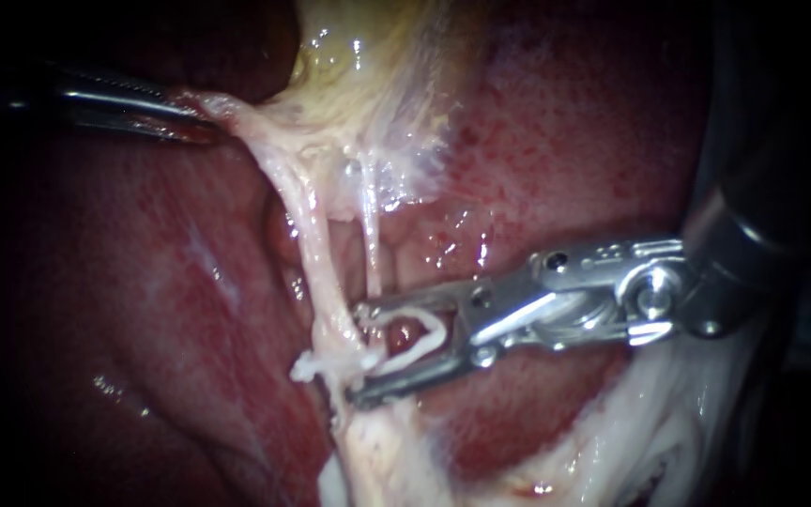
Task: Clipping second clip left tube
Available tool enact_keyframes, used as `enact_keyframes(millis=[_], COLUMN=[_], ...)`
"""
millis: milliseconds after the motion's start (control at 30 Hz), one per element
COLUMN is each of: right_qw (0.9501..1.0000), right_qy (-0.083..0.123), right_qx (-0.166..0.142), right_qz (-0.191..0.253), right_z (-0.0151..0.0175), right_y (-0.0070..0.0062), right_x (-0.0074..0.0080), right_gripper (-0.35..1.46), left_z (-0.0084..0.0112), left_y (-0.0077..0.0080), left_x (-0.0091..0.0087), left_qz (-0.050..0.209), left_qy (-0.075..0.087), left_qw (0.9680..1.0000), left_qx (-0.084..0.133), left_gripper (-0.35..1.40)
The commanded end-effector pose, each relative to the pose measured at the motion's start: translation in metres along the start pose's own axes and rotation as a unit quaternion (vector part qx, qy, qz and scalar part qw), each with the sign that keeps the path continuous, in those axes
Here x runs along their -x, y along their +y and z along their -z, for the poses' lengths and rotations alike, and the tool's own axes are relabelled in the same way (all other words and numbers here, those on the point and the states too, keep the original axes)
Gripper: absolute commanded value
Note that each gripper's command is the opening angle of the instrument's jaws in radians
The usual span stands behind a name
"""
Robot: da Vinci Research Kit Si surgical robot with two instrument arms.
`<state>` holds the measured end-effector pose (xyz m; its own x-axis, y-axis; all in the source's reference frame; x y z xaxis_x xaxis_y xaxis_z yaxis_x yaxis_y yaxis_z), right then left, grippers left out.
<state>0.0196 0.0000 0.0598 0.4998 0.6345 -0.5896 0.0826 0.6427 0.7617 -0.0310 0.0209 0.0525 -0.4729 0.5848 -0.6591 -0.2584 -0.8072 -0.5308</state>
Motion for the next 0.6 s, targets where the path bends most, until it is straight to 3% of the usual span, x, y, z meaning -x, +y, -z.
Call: enact_keyframes(millis=[33,233,367,600], right_qw=[1.0,0.9998,0.9997,0.9968], right_qy=[0.0,0.003,0.007,0.048], right_qx=[0.001,0.001,-0.001,-0.013], right_qz=[0.0,-0.019,-0.025,-0.062], right_z=[-0.0001,-0.0001,-0.0001,-0.0009], right_y=[0.0003,0.0017,0.002,0.0022], right_x=[0.0003,0.0009,0.0009,0.0003], right_gripper=[0.5,0.5,0.5,0.5], left_z=[0.0,0.0,0.0,-0.0001], left_y=[0.0,0.0,0.0,0.0], left_x=[0.0,0.0,0.0,0.0], left_qz=[0.0,0.0,0.0,0.0], left_qy=[0.0,0.0,0.0,0.0], left_qw=[1.0,1.0,1.0,1.0], left_qx=[0.0,0.0,0.0,-0.001], left_gripper=[-0.35,-0.35,-0.35,-0.35])
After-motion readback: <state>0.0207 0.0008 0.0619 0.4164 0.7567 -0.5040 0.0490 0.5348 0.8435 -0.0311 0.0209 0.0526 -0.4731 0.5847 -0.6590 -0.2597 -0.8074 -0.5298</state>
